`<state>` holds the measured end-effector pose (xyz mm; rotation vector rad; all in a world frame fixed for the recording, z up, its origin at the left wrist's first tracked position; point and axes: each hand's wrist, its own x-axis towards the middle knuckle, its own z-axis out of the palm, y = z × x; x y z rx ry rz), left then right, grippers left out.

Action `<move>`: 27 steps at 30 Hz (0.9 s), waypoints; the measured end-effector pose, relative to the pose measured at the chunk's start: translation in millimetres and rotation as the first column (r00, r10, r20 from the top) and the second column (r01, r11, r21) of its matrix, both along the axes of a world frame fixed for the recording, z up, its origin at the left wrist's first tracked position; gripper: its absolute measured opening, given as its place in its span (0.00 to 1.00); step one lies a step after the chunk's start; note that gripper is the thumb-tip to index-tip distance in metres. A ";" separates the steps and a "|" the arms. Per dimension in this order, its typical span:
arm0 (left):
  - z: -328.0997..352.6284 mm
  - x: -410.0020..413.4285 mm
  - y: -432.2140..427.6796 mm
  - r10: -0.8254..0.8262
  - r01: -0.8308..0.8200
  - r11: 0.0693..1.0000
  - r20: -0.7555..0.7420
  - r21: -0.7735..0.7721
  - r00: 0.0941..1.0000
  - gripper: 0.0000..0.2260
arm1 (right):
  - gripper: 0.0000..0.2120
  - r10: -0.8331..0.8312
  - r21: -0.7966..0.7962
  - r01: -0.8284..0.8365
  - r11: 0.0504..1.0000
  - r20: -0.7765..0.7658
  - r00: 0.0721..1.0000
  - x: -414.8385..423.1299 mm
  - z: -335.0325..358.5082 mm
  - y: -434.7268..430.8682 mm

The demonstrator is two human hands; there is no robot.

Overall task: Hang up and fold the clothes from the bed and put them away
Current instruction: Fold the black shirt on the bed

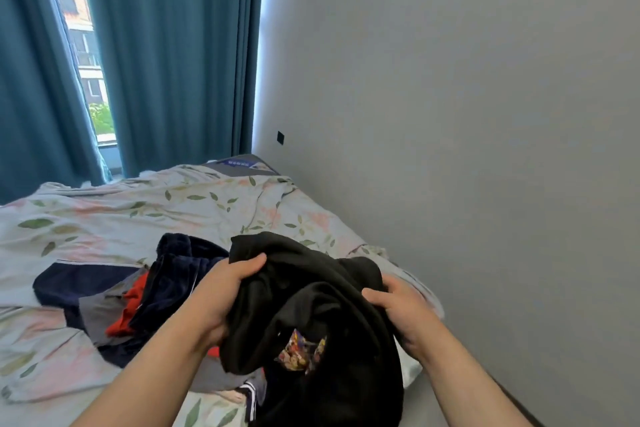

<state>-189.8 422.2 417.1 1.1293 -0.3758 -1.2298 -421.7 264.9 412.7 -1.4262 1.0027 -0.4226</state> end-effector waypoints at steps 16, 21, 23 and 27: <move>118.1 -71.7 -27.8 0.034 0.002 0.990 0.244 -0.143 0.969 0.10 | 0.15 0.163 -0.363 -0.082 0.928 0.197 0.967 21.9 79.7 58.3; 111.3 -39.8 -14.4 0.184 -0.197 0.980 0.555 -0.036 0.811 0.20 | 0.12 0.119 -0.212 -0.043 0.976 0.363 0.924 17.5 103.2 31.7; 87.1 -30.0 -3.6 0.290 -0.325 0.941 0.711 -0.091 0.641 0.21 | 0.12 0.110 -0.154 -0.047 0.987 0.428 0.897 18.1 114.4 21.9; 43.5 -45.3 7.5 -0.052 0.106 0.994 0.690 -0.036 0.722 0.33 | 0.13 0.099 -0.046 -0.089 0.995 0.529 0.843 27.0 135.6 13.8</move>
